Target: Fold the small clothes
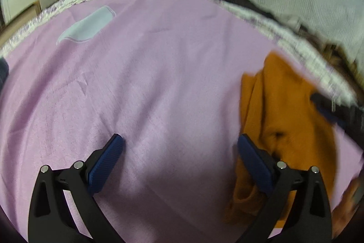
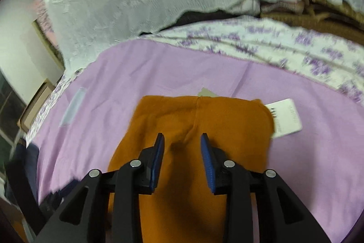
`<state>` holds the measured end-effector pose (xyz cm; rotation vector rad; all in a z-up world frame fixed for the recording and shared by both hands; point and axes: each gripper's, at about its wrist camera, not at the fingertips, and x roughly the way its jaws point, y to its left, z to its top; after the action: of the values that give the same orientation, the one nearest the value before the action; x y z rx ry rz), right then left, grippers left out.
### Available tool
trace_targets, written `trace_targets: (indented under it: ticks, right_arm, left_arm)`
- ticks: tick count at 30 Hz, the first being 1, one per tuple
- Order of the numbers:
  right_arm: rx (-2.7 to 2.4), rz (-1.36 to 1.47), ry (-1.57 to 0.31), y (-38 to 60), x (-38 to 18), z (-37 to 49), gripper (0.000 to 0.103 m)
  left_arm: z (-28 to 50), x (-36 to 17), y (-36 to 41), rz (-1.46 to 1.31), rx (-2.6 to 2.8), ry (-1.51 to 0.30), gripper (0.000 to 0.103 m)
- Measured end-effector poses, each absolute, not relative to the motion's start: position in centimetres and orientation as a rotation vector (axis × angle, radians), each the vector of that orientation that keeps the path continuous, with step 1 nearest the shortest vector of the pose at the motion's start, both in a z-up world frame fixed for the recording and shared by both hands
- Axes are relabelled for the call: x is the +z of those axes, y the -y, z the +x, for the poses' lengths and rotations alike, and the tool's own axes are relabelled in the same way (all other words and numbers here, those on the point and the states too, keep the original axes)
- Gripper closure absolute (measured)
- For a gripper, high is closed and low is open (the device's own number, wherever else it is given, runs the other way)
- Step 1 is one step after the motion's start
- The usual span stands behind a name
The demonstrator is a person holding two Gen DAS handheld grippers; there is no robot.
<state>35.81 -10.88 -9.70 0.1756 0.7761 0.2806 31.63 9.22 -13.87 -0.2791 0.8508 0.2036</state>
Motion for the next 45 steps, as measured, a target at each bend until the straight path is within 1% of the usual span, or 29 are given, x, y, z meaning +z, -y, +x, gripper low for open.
trace_targets:
  ticks: [3, 6, 13, 17, 21, 24, 26, 29, 34, 45]
  right_arm:
    - [0.268, 0.078, -0.729, 10.9, -9.2, 32.7, 0.061]
    - [0.269, 0.057, -0.756, 11.4, -10.5, 31.2, 0.061]
    - [0.252, -0.001, -0.714, 11.7, -12.6, 28.7, 0.060]
    - [0.249, 0.055, -0.685, 12.6, -11.9, 27.5, 0.060]
    - [0.257, 0.035, -0.667, 12.4, -11.7, 25.6, 0.060]
    - [0.247, 0.027, -0.715, 12.4, -12.9, 25.9, 0.055]
    - [0.248, 0.059, -0.749, 12.8, -13.6, 26.2, 0.051]
    - [0.267, 0.134, -0.781, 13.9, -14.3, 26.7, 0.047]
    - [0.269, 0.150, -0.759, 14.0, -14.2, 26.1, 0.042]
    - [0.273, 0.178, -0.713, 14.6, -13.5, 25.4, 0.041]
  left_arm:
    - [31.3, -13.4, -9.9, -0.365, 0.150, -0.820, 0.005]
    - [32.4, -15.0, -8.9, -0.315, 0.158, -0.902, 0.004]
    - [32.6, -15.5, -7.1, -0.157, 0.240, -0.905, 0.004]
    - [32.3, -15.5, -7.3, -0.171, 0.234, -0.906, 0.004]
    - [32.2, -15.5, -7.3, -0.170, 0.236, -0.904, 0.004]
    - [32.3, -15.5, -7.4, -0.170, 0.235, -0.904, 0.004]
    - [32.3, -15.5, -7.4, -0.170, 0.235, -0.904, 0.004]
    - [32.3, -15.5, -7.4, -0.170, 0.235, -0.904, 0.004]
    - [32.2, -15.4, -7.4, -0.174, 0.233, -0.903, 0.004]
    - [32.1, -15.0, -7.6, -0.188, 0.230, -0.887, 0.004]
